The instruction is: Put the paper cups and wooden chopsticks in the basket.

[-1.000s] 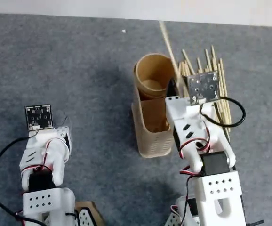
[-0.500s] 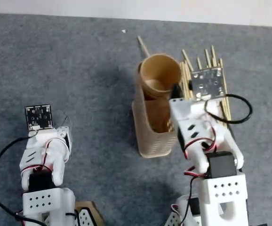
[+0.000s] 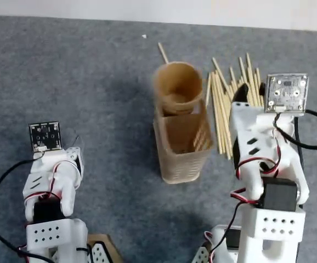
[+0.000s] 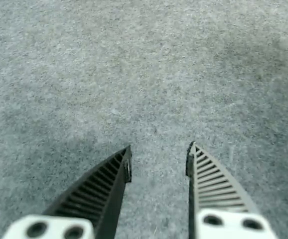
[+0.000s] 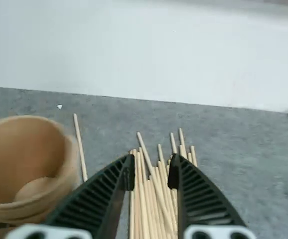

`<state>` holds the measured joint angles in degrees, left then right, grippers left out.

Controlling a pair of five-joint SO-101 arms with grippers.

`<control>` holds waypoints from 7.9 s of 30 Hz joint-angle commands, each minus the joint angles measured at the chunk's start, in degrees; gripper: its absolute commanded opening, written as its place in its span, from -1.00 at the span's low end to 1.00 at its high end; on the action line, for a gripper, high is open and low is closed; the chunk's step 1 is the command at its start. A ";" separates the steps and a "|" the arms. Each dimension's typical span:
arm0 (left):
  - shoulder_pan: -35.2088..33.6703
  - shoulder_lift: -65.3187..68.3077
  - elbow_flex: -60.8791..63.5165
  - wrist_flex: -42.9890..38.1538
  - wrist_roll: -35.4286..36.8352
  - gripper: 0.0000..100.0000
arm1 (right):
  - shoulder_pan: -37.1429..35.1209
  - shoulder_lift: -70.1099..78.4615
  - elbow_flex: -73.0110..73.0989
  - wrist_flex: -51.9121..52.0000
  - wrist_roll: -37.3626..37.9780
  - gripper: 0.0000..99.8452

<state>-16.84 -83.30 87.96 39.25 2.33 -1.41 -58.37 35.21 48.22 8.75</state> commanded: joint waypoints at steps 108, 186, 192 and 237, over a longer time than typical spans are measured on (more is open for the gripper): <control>1.36 -0.57 0.13 -1.14 -0.35 -0.59 | -14.37 -8.66 14.02 -17.80 -8.79 -0.99; 4.62 -0.57 1.89 -3.25 -5.54 -0.59 | 16.48 90.24 -45.58 6.11 20.31 -1.00; 4.62 -0.57 1.89 -3.16 -5.54 -0.59 | 16.48 90.24 -45.41 6.29 20.31 -0.99; 4.62 -0.57 1.89 -3.16 -5.54 -0.59 | -16.84 -10.86 13.14 -26.68 -7.56 -0.99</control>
<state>-13.05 -83.30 90.24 37.05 -2.77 -16.00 -62.95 28.79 35.47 1.71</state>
